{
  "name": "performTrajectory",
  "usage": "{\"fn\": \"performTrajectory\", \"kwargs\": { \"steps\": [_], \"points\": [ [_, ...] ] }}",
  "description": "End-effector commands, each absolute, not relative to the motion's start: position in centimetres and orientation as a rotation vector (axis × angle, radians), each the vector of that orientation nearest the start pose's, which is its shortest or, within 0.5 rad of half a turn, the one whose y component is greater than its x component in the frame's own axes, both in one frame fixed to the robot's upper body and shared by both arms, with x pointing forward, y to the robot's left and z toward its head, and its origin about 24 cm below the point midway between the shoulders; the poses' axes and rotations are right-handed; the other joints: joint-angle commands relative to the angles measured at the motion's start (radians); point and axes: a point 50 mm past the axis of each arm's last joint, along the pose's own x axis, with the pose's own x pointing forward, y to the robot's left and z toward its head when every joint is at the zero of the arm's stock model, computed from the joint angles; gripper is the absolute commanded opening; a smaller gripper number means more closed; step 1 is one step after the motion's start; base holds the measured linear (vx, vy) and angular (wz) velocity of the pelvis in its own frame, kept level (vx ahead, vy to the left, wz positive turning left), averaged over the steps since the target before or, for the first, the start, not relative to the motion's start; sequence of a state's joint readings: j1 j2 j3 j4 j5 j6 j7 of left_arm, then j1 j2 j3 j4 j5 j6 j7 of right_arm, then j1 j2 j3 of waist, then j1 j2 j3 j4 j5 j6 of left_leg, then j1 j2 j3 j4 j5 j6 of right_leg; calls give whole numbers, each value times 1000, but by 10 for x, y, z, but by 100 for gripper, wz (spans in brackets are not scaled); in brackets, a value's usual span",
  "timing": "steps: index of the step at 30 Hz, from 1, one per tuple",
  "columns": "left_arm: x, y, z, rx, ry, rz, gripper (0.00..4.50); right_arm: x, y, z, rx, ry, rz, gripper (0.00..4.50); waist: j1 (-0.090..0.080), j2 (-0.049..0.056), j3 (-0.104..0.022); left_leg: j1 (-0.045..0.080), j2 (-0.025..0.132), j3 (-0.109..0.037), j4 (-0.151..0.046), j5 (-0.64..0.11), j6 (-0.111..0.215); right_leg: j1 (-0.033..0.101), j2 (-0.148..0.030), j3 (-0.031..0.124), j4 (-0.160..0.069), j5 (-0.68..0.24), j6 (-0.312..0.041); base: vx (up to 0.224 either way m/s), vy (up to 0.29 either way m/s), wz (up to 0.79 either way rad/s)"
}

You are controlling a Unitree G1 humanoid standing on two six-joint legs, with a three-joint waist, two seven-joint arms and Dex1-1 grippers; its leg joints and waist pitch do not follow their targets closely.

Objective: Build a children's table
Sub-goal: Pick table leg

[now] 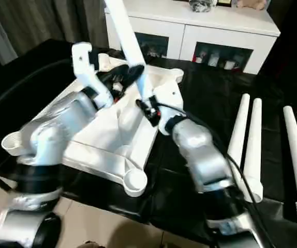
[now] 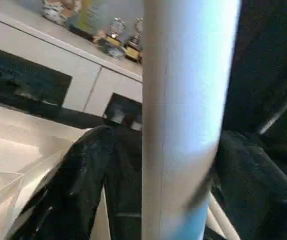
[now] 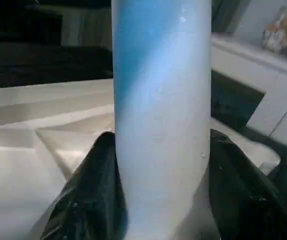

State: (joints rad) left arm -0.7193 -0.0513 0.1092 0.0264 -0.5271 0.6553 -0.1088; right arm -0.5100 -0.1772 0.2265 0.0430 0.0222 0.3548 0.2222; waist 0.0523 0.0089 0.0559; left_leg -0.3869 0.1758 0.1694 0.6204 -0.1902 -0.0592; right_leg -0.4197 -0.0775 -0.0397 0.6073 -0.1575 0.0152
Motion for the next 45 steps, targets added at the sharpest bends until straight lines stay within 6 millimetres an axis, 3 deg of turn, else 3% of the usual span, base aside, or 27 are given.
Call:
{"fn": "performTrajectory", "kwargs": {
  "steps": [1,3,6,11,12,20,25,27,30,34,37,40,45],
  "points": [
    [342,69,196,-462,-9,-538,382,326,-83,139,-288,-103,481,195,0,-5,-72,10,29,-9,-79,-199,-7,55,-42,32,-67,-209,-170,0,0,0],
    [343,69,195,-462,-4,-530,385,327,-82,141,-287,-120,464,195,0,-3,-71,11,30,-10,-80,-203,-8,54,-40,31,-67,-202,-172,0,0,0],
    [344,71,195,-483,3,-501,423,329,-81,142,-291,-139,448,195,-2,-2,-70,14,31,-9,-82,-228,-13,53,-40,31,-69,-210,-174,0,0,0],
    [345,71,194,-503,9,-500,425,329,-80,142,-286,-148,461,195,-2,-5,-69,12,30,-9,-82,-235,-9,54,-41,31,-70,-228,-164,0,0,0],
    [344,71,195,-509,7,-509,402,328,-79,142,-287,-154,469,195,-1,-6,-70,13,30,-9,-81,-235,-9,54,-41,31,-70,-228,-162,0,0,0],
    [342,70,196,-526,4,-533,357,328,-75,142,-280,-163,498,195,-1,-2,-70,12,31,-9,-81,-219,-2,54,-41,32,-66,-191,-179,0,0,0],
    [341,70,198,-531,-1,-550,314,327,-76,141,-281,-165,500,195,-1,-3,-70,13,30,-9,-81,-223,-3,55,-41,32,-66,-195,-180,0,0,0],
    [341,71,198,-532,0,-545,277,328,-76,142,-277,-164,499,195,-1,-2,-70,13,31,-9,-81,-228,-3,55,-41,32,-67,-197,-180,0,0,0],
    [341,71,199,-545,-5,-565,270,329,-77,143,-279,-170,498,195,-2,-2,-70,14,31,-9,-82,-231,-4,55,-41,32,-67,-201,-180,0,0,0],
    [340,73,200,-527,-24,-588,229,326,-74,144,-240,-169,540,195,-2,-2,-70,14,30,-9,-82,-234,-3,54,-41,32,-67,-204,-180,0,0,0],
    [338,76,202,-490,-36,-638,208,322,-71,145,-176,-159,616,265,-2,0,-70,15,32,-10,-83,-235,1,54,-42,32,-66,-198,-181,0,0,0],
    [336,77,202,-461,-38,-691,199,319,-71,147,-120,-151,656,276,-1,-1,-71,16,32,-10,-83,-227,4,55,-41,32,-63,-177,-189,0,0,0],
    [324,82,203,-368,-29,-879,191,311,-79,150,-39,-102,797,332,1,6,-70,18,36,-10,-85,-212,4,54,-41,33,-57,-148,-213,0,0,0]
  ]
}}
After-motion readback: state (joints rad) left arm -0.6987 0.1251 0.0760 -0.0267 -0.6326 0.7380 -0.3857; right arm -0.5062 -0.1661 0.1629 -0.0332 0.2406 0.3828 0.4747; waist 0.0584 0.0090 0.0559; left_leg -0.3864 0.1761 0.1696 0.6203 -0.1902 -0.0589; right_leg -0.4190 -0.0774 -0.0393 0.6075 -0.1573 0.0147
